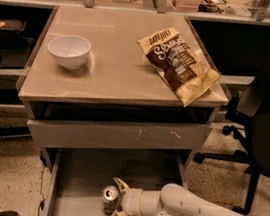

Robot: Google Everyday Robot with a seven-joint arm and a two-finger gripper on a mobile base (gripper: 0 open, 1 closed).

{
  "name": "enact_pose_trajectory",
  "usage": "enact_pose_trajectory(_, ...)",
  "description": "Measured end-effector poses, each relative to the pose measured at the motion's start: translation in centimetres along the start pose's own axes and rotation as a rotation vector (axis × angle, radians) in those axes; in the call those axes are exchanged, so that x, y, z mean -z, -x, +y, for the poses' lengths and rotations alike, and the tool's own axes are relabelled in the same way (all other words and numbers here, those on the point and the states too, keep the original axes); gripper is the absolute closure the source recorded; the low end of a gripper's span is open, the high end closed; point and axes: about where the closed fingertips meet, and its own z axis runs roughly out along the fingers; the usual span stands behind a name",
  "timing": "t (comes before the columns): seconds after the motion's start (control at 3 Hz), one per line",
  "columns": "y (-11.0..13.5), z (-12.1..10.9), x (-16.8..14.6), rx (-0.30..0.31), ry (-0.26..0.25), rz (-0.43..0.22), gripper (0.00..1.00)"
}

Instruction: Pick 7up can from middle drawer and place on counter

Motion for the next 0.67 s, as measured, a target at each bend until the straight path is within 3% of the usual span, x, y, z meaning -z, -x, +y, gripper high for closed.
enact_pose_trajectory(0.33,0.0,0.0,0.0,0.0,0.0,0.0,0.19)
enact_pose_trajectory(0.67,0.0,0.0,0.0,0.0,0.0,0.0,0.5)
